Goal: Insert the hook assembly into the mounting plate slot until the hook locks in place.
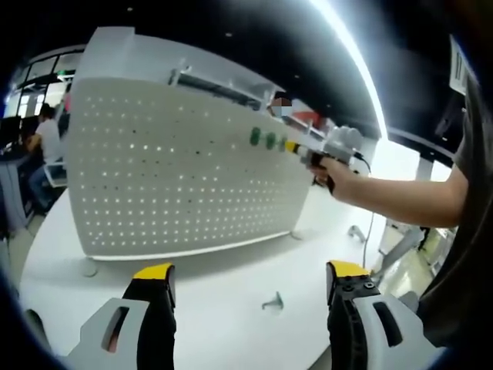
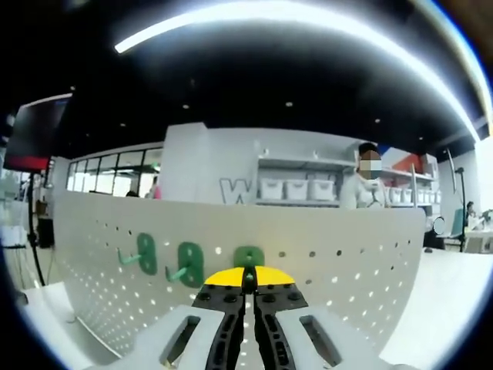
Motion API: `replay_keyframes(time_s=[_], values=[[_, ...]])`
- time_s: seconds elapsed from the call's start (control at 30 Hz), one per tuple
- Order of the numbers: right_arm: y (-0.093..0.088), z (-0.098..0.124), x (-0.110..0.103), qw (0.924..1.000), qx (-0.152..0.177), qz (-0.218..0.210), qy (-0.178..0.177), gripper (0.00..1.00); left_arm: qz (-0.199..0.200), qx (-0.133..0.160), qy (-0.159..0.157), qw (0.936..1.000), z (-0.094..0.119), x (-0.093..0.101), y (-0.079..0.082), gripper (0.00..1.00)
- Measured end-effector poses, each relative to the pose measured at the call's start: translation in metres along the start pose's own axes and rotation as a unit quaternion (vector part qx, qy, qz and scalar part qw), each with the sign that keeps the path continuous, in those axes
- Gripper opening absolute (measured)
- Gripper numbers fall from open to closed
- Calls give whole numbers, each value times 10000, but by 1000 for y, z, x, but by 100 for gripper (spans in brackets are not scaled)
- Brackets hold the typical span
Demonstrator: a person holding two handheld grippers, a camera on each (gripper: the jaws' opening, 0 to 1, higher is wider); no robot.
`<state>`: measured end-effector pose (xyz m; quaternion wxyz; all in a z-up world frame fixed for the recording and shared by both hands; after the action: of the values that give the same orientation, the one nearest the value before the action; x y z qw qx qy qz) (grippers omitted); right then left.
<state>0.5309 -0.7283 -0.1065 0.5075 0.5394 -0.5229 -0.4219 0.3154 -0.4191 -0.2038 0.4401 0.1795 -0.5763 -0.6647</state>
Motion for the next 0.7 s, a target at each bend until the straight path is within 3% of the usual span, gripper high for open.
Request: replay_keyframes(time_s=[0.7], values=[[1, -4, 1, 9993, -266, -252, -12, 1, -16, -66, -131, 9999, 0, 7, -1, 82]])
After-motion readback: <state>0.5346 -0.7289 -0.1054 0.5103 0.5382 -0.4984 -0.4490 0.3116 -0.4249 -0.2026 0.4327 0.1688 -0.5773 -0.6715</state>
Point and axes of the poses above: the point that each gripper's makers call its tool centre point, and the gripper's own axes: z roughly backward along the fingers, x roughly to its right, y roughly out of its top, the point moved 6 cm from there along z, roughly backward along the fingers
